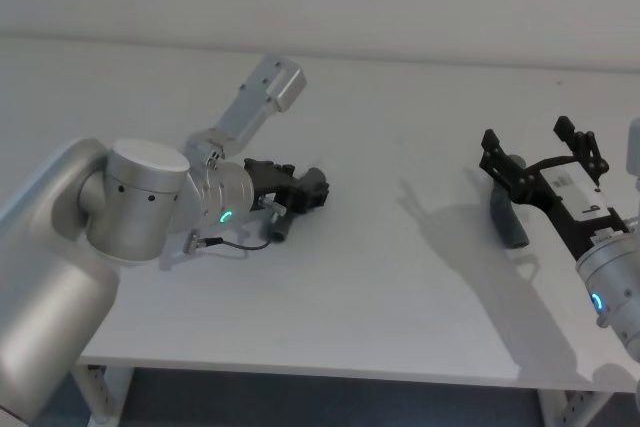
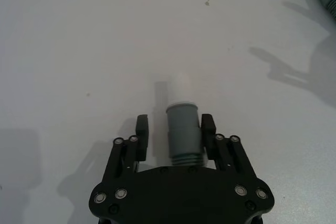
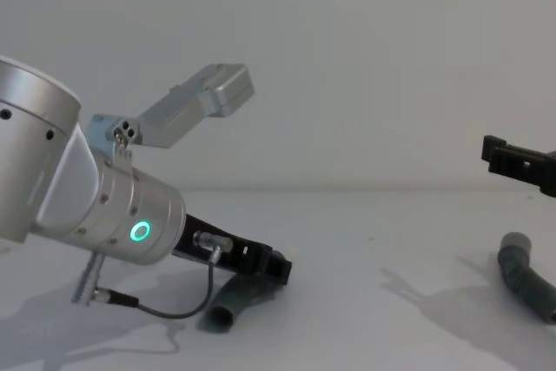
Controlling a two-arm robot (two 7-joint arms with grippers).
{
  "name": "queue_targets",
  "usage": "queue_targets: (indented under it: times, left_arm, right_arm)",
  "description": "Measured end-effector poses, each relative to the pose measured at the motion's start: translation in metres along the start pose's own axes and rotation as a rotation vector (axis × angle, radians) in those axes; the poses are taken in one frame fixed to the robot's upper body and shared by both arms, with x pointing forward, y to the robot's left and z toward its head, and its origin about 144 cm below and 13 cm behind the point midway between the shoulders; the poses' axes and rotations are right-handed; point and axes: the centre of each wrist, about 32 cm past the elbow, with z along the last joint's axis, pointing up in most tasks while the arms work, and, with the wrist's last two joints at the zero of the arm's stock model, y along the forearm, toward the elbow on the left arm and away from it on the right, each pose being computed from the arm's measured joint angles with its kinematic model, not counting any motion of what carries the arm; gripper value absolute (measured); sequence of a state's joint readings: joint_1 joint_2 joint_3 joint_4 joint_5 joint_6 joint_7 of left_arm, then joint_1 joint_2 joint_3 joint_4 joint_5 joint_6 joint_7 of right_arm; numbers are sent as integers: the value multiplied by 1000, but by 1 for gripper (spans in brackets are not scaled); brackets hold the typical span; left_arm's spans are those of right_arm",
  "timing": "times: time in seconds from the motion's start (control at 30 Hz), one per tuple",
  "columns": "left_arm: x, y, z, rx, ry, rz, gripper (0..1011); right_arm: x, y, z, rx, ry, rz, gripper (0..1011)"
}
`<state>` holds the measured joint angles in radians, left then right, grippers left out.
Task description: Use both hands to pick up one end of the pipe from the table, align the ends, and insert them.
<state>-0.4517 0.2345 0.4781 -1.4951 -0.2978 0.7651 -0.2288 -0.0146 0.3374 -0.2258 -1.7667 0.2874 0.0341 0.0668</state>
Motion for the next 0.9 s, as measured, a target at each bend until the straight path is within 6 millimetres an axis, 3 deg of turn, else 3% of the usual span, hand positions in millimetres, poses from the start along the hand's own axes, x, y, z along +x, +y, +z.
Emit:
queue_targets:
  times: [0.23,0.3,0.9]
  left_arm:
    - [0,-1,0,-2,2,-3,383]
    - [0,-1,0,-3,2,-3,355]
    - [0,-2,0,-3,3,-6,347]
  right_arm:
    - [0,0,0,0,0,0,998]
    - [0,0,0,0,0,0,998]
    - [0,0,0,3,-4,3,998]
